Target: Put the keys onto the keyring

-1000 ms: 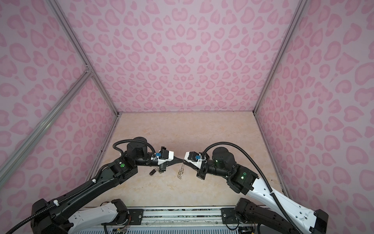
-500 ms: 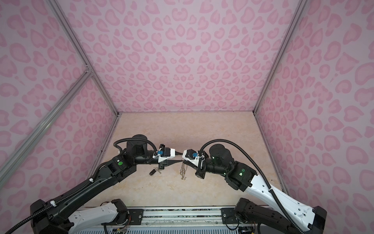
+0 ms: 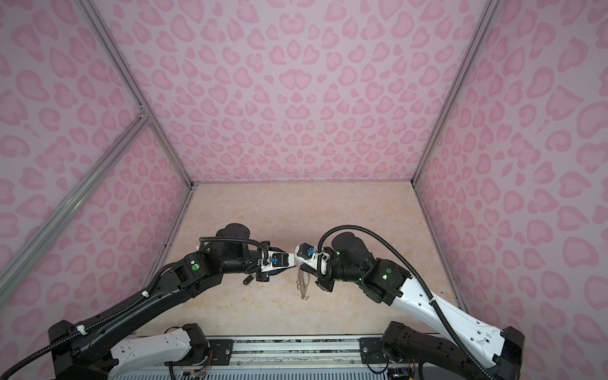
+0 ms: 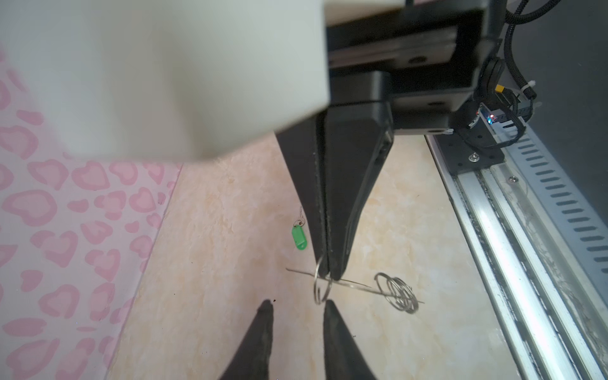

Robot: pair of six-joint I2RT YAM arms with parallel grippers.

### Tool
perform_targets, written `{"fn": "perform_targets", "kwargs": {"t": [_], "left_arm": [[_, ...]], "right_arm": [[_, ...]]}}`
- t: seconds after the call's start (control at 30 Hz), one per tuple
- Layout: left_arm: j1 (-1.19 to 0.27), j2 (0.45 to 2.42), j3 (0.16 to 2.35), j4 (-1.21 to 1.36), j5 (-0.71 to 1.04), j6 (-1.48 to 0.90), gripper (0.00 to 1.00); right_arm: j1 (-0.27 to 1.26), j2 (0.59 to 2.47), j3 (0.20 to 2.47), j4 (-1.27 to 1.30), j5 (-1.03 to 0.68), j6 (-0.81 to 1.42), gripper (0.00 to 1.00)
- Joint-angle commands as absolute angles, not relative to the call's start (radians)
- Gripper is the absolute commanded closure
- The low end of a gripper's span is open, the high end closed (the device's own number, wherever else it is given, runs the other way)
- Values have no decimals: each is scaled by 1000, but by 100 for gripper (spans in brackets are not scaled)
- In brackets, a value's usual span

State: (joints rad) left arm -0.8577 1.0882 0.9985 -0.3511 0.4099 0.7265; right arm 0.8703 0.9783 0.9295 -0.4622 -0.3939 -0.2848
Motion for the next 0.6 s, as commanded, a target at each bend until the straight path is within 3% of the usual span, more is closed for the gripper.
{"fn": "perform_targets", "kwargs": {"t": [0.0,0.17,0.57], "left_arm": [[-863,1090,1011,-359,406,740,71],[-870,1100,1014,-354,420,729,72],[-881,1134,1026,-331,431,718,97]], "right_arm": [[871,983,937,-463,-407,-285,100],[872,986,937,-460,-416,-285,100],[874,999,949,-465,-434,-292,100]]}}
